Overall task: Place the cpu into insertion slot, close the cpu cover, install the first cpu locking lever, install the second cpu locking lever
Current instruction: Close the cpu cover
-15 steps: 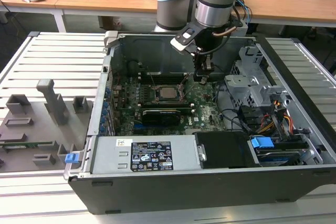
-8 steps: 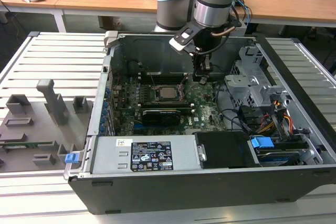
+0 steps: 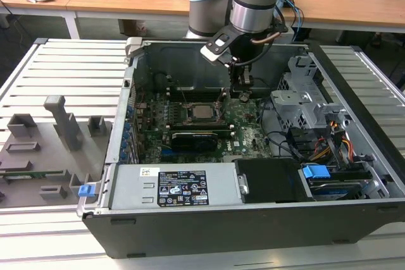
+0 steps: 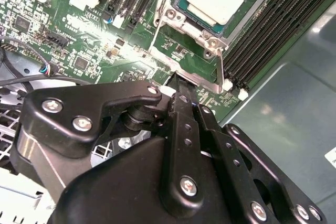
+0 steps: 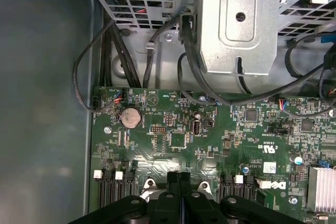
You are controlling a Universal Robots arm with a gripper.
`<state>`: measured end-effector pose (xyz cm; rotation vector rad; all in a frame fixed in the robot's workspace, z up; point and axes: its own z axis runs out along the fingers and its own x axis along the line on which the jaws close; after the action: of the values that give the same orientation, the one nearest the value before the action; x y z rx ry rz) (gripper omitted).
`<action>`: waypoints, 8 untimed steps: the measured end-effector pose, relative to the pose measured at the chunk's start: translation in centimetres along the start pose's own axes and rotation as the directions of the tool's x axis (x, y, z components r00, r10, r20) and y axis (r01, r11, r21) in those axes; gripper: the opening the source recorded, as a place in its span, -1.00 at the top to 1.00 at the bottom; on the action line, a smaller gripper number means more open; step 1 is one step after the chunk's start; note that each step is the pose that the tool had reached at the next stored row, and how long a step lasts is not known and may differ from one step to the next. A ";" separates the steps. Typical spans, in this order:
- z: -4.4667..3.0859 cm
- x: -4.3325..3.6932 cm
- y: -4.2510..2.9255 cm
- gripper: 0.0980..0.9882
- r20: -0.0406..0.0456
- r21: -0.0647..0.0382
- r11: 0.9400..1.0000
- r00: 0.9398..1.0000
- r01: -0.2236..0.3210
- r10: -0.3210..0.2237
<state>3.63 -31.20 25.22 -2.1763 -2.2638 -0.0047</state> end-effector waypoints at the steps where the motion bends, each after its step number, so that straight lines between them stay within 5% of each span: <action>1: 0.00 0.00 -0.04 0.97 0.000 0.000 1.000 1.000 0.000 0.000; 8: 0.02 0.01 -0.22 0.97 0.000 0.000 1.000 1.000 0.000 0.000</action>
<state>3.41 -31.19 25.20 -2.1763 -2.2638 -0.0048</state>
